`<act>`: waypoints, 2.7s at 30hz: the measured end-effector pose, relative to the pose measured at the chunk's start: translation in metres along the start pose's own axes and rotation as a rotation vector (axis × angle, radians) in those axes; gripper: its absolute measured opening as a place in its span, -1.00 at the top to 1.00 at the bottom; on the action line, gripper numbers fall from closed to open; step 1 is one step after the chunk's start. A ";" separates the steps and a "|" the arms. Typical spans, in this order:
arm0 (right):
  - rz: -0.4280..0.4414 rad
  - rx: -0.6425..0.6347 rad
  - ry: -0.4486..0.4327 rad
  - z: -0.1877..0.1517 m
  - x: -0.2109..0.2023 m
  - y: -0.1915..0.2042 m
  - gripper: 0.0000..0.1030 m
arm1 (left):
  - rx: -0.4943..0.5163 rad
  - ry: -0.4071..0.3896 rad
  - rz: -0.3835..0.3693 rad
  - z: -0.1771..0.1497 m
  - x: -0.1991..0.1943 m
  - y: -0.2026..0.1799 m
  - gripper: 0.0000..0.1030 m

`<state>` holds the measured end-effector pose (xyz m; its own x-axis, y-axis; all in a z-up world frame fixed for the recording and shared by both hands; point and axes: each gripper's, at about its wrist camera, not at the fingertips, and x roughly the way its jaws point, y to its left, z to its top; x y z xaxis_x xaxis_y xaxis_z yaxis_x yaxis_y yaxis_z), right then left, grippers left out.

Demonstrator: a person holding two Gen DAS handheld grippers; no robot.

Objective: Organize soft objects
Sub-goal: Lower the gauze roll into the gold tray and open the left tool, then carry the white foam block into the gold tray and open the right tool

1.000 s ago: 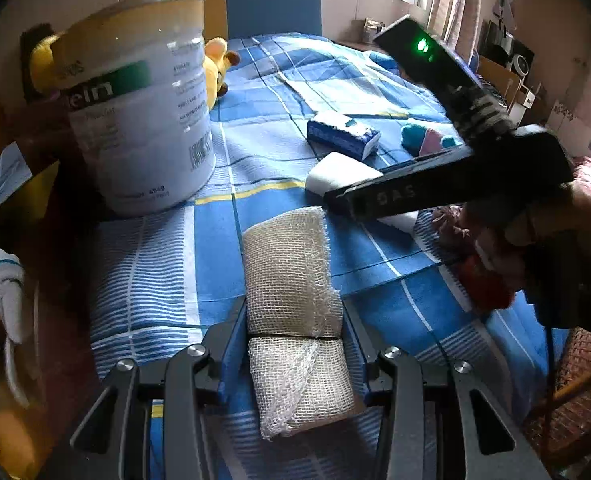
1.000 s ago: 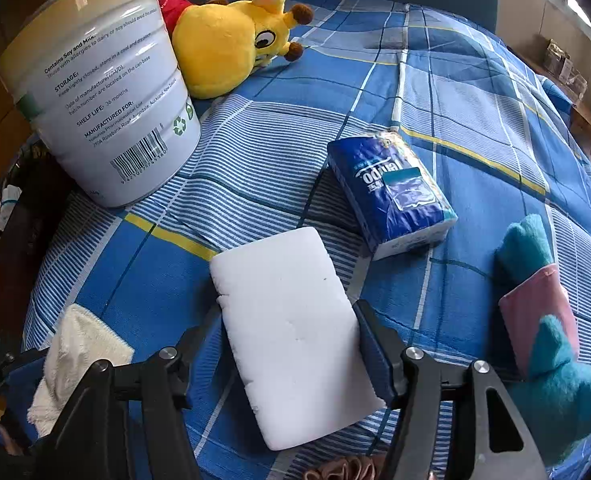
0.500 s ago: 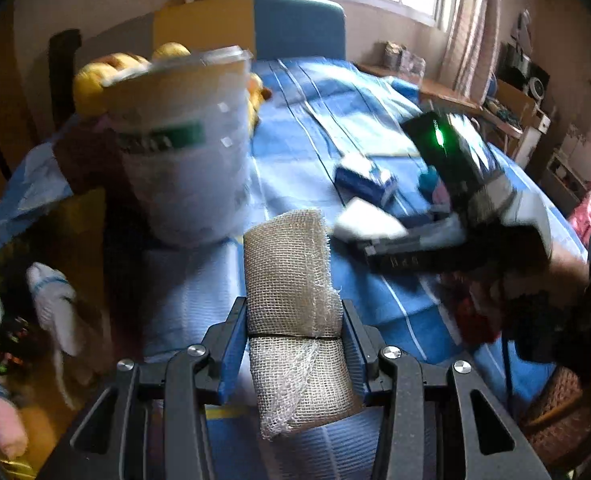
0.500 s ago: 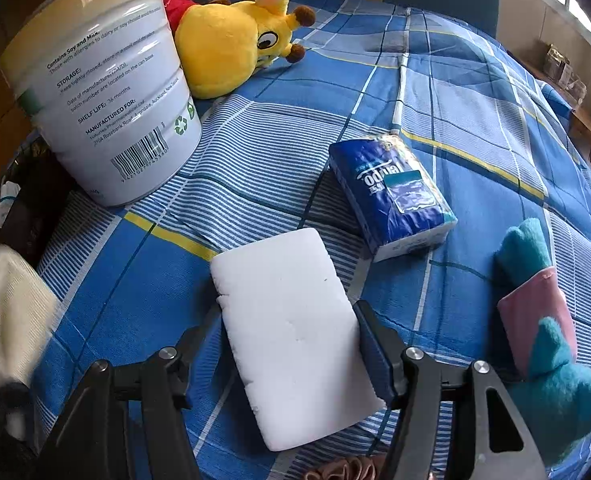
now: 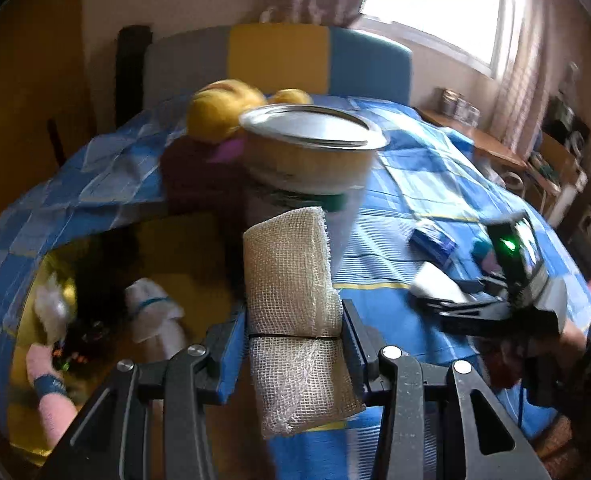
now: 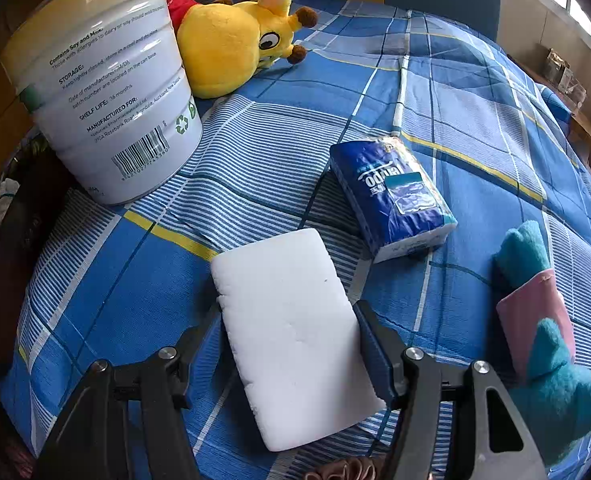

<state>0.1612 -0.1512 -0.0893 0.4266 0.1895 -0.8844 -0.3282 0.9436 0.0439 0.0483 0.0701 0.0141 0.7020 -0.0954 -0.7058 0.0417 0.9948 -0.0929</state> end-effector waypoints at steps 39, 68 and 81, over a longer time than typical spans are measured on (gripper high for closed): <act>-0.033 -0.012 -0.010 -0.001 0.000 0.003 -0.23 | -0.268 0.049 0.316 -0.020 0.021 0.170 -0.58; -0.085 0.134 -0.086 0.074 -0.043 0.001 -0.17 | -0.196 -0.033 0.206 -0.043 -0.044 0.140 -0.61; -0.146 0.091 -0.296 0.183 -0.106 0.033 -0.17 | -0.171 -0.041 0.184 -0.047 -0.051 0.134 -0.61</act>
<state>0.2592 -0.0909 0.0910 0.6943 0.1088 -0.7114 -0.1751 0.9843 -0.0204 -0.0157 0.2067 0.0048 0.7153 0.0919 -0.6928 -0.2082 0.9743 -0.0857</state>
